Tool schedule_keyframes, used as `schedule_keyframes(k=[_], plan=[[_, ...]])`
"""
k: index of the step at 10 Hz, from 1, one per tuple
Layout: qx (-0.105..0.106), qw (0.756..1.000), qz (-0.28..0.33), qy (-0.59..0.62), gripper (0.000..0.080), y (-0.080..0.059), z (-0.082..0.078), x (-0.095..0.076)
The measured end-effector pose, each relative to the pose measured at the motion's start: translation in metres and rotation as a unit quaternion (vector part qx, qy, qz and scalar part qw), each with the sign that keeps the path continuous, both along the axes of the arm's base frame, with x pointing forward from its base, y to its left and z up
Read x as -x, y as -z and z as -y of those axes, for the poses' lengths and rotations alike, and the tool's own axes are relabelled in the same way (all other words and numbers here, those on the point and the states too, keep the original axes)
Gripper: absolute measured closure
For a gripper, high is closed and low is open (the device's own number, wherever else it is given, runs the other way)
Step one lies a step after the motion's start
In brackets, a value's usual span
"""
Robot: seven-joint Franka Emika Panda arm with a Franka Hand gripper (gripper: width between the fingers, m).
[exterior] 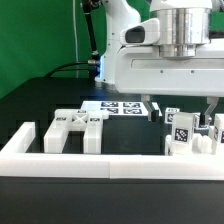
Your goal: Assemble chair
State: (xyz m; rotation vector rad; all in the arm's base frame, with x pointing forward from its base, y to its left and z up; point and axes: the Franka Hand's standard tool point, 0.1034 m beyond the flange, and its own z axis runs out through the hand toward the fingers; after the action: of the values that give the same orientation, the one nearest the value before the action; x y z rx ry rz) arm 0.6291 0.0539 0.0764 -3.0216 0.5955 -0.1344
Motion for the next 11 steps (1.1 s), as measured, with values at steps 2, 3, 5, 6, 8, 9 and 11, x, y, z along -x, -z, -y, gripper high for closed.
schedule_keyframes(k=[2,3,5,6,8,9,11], plan=[[0.001,1.000,0.000,-0.004,0.0434,0.0000,0.0019,-0.0002],[0.000,1.000,0.000,0.002,0.0434,-0.0001,0.0018,-0.0002],[-0.004,0.999,-0.001,0.038,0.0511,0.0000,0.0015,-0.0002],[-0.008,0.997,-0.002,0.072,0.0511,0.0000,0.0013,-0.0002],[-0.016,0.991,-0.005,0.131,0.0511,0.0000,0.0008,-0.0002],[-0.020,0.985,-0.007,0.172,0.0511,0.0001,0.0007,0.0000],[-0.032,0.959,-0.012,0.281,0.0510,0.0006,-0.0006,0.0008]])
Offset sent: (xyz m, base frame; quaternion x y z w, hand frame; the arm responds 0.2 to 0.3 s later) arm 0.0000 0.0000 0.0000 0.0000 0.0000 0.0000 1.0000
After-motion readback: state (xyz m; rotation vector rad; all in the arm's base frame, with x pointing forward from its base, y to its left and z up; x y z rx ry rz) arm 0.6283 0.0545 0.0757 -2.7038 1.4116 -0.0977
